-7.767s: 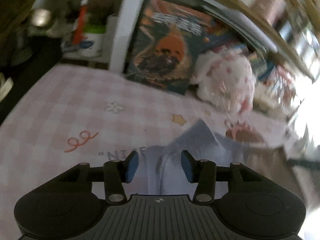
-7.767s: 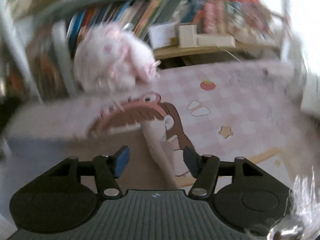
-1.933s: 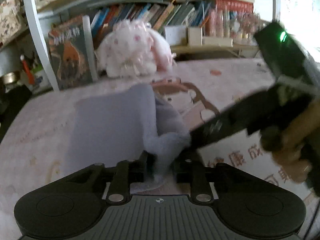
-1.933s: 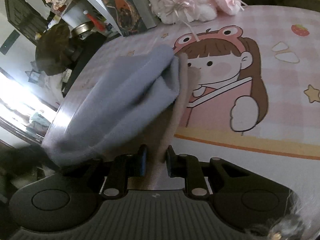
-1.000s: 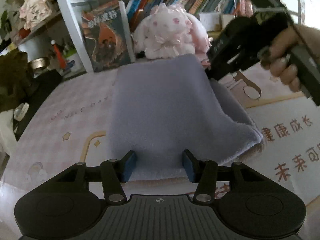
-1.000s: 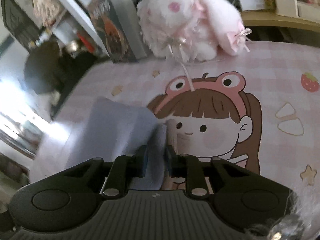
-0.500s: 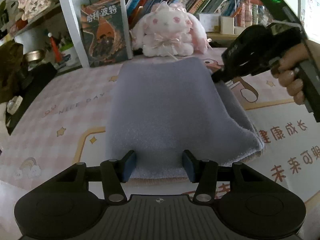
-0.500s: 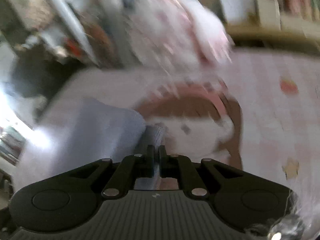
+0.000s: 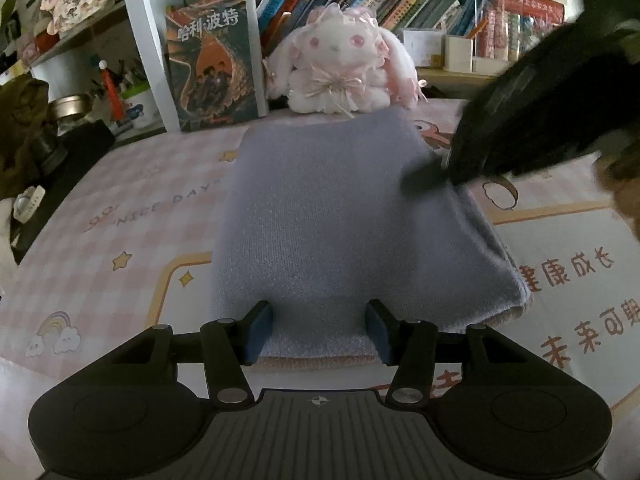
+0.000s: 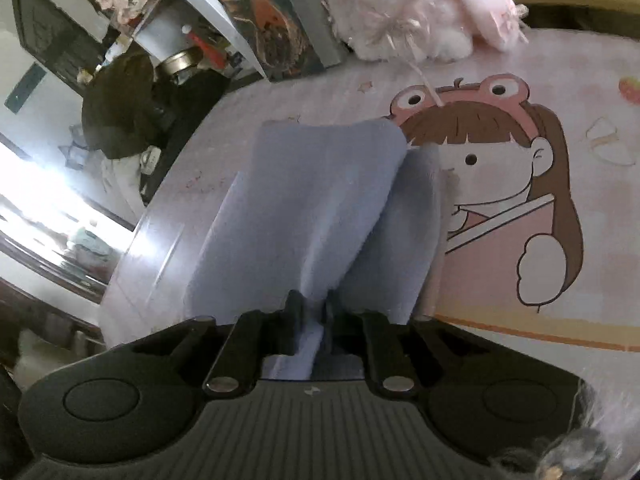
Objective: Fold clothes
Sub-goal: 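Lower the folded sweater onto the mat and open both tools, then move both tools to the edge of the folded sweater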
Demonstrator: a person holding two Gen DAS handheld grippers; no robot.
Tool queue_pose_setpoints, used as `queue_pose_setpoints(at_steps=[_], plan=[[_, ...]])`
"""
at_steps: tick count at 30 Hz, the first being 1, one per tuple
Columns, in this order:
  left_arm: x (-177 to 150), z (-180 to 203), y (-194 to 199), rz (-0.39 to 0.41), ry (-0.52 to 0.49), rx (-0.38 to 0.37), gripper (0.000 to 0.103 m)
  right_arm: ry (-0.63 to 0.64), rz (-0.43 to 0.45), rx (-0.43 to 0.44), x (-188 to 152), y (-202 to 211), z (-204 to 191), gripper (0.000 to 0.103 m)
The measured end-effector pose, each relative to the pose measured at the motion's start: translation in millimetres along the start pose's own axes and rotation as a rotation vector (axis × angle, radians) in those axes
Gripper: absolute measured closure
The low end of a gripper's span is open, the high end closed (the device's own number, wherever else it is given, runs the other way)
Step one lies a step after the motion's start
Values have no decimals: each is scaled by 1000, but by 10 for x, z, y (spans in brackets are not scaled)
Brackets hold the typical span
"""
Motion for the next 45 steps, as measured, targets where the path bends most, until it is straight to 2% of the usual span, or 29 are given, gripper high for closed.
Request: queue_pose_setpoints(at_steps=[2, 3, 6, 9, 14, 15, 16, 18, 21, 23, 26, 28, 33, 36, 38, 45], plan=[[-2, -3, -4, -1, 11, -12, 51, 32, 82, 40, -10, 202, -81, 93], [-7, 6, -6, -1, 5, -14, 51, 45, 102, 33, -28, 254, -101, 93], [-32, 51, 2, -4, -40, -1, 51, -12, 25, -77, -116, 23, 143, 93], [-27, 30, 9, -9, -28, -2, 50, -46, 19, -49, -135, -75, 263, 93], [3, 82, 105, 13, -20, 46, 49, 24, 3, -67, -120, -79, 159, 90], [-1, 80, 146, 20, -9, 50, 48, 37, 9, -71, -118, -48, 134, 86], [-5, 78, 188, 27, 1, 53, 45, 55, 23, -79, -127, 19, 96, 77], [-14, 74, 271, 42, 23, 61, 41, 83, 48, -82, -136, 131, 68, 65], [-28, 68, 395, 64, 55, 72, 39, 108, 65, -88, -177, 283, 48, 58], [-37, 64, 478, 79, 77, 80, 34, 117, 68, -101, -228, 369, 43, 57], [-56, 56, 589, 95, 108, 85, 28, 160, 69, -146, -361, 489, 13, 47], [-92, 43, 605, 84, 119, 64, 26, 199, 64, -179, -460, 551, -15, 35], [-172, 11, 572, 57, 101, 3, 26, 329, 48, -318, -729, 614, -96, 29], [-199, -38, 546, 36, 94, -30, 24, 317, 48, -361, -866, 645, -156, 26], [-216, -64, 552, 42, 73, -53, 19, 297, 45, -373, -941, 653, -204, 23], [-274, -244, 557, 53, 22, -137, 15, 220, 62, -472, -1089, 624, -398, 19]])
Point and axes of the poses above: each gripper's, at about its wrist camera, not at the fingertips, and y roughly against the way its jaws point, z to its right, x to its top, the point moved 3 cm from there along -y, roughly the way its jaws point, and after that the axes turned 2 degrees about x, right-handed, at the moved point
